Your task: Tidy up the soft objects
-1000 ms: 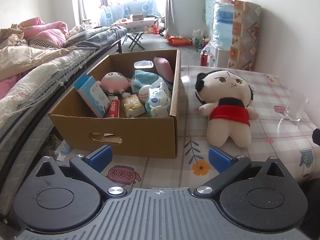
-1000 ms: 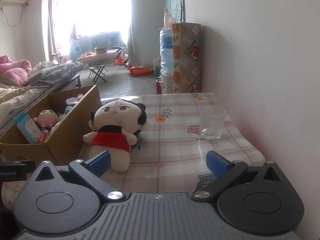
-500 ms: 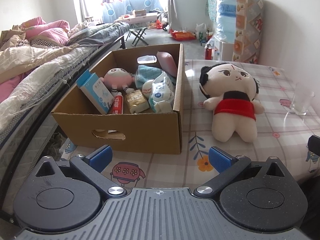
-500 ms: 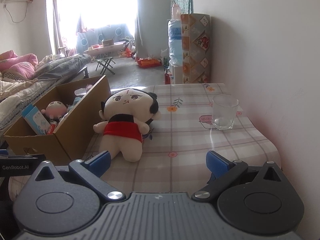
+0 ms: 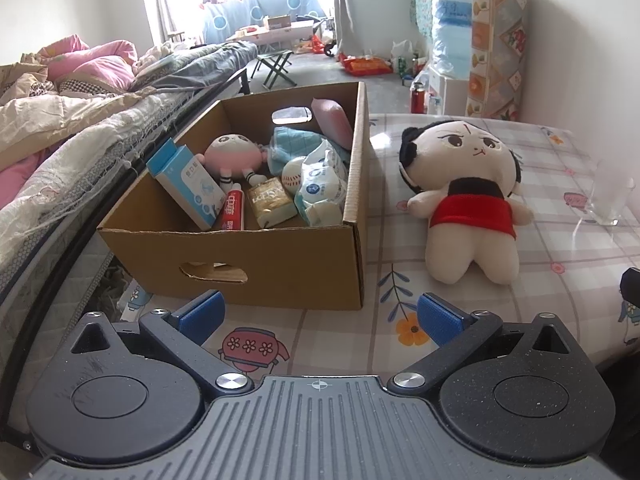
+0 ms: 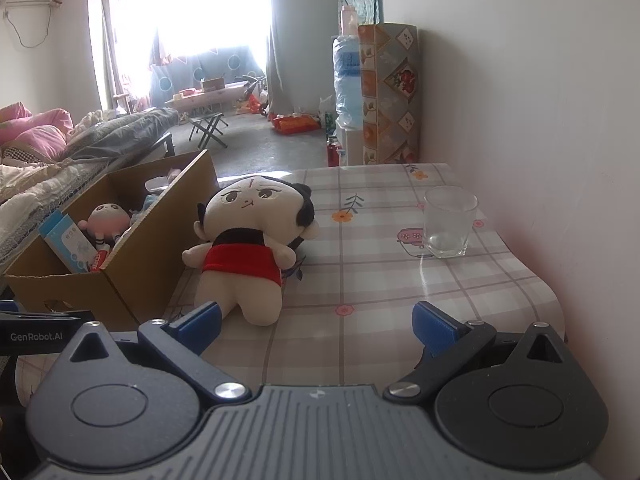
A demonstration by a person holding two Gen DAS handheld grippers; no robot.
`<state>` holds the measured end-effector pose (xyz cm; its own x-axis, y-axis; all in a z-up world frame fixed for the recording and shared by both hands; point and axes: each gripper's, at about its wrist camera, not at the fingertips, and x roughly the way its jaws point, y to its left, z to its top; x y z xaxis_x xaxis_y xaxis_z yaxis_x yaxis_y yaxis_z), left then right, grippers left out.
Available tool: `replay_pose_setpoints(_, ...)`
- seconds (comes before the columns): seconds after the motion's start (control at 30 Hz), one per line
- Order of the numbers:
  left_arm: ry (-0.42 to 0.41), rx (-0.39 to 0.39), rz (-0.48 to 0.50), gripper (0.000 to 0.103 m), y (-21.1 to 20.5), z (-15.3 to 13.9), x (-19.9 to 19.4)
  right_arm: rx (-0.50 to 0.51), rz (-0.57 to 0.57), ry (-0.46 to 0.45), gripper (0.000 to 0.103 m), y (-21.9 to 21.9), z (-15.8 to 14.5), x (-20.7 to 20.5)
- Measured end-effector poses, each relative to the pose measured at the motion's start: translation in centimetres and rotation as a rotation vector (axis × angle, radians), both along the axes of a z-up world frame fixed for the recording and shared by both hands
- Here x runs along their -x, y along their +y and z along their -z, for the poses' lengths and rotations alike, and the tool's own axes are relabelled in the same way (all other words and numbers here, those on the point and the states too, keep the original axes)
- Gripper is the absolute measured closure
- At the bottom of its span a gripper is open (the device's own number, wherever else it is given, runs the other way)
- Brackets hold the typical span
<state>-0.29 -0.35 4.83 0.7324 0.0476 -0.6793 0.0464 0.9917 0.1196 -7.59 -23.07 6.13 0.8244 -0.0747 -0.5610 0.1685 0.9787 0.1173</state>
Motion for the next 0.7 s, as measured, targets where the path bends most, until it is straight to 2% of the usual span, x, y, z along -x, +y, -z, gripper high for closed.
replay_pose_setpoints(0.7, -0.004, -0.001, 0.008, 0.000, -0.14, 0.20, -0.03, 0.008, 0.005, 0.005, 0.000, 0.02, 0.16, -0.24)
